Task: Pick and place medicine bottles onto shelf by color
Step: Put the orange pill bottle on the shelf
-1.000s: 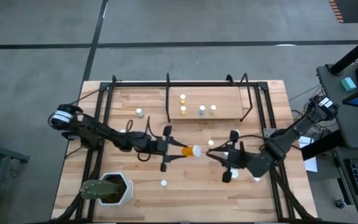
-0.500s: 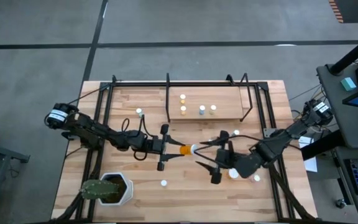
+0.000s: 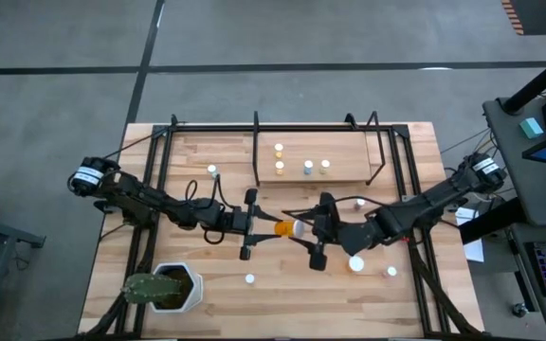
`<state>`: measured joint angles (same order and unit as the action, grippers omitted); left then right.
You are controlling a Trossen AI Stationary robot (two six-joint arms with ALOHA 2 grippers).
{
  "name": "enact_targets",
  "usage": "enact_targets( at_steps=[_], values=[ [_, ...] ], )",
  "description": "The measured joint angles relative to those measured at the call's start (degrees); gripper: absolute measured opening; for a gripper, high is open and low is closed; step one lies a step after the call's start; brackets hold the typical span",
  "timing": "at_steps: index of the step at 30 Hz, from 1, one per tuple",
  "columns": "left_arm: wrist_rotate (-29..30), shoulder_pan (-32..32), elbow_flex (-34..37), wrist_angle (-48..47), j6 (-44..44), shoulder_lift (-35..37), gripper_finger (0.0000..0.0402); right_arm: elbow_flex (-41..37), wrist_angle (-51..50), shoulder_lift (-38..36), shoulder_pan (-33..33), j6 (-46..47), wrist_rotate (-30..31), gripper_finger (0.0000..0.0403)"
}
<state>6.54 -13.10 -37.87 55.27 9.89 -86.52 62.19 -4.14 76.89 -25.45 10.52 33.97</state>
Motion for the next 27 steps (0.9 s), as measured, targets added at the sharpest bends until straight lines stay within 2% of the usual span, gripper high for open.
enact_targets(
  at_steps=[4, 10, 13, 17, 22, 27],
  values=[
    [0.27, 0.02, 0.0, 0.13, 0.02, 0.02, 0.015, 0.0, -0.02, -0.3, 0.0, 0.0, 0.0, 0.019],
    [0.25, 0.02, 0.0, -0.27, -0.13, 0.22, 0.0151, 0.0, -0.28, -0.52, 0.02, 0.35, -1.14, 0.019],
    [0.21, 0.1, 0.11, -0.28, 0.05, 0.59, 0.0167, 0.49, -3.12, -1.83, 0.4, 2.07, -1.98, 0.019],
    [0.16, 0.69, 0.61, -1.28, 0.13, 2.42, 0.0214, 5.89, -15.87, -3.58, 2.34, 7.17, -3.14, 0.019],
    [0.25, 1.46, 0.97, -3.92, 2.93, 6.18, 0.0269, 17.78, -40.42, -2.55, 8.89, 10.56, -3.6, 0.019],
    [0.27, 1.79, 1.31, -4.28, 7.0, 9.99, 0.0287, 26.95, -56.68, -0.83, 23.77, 7.08, -14.22, 0.019]
  ],
)
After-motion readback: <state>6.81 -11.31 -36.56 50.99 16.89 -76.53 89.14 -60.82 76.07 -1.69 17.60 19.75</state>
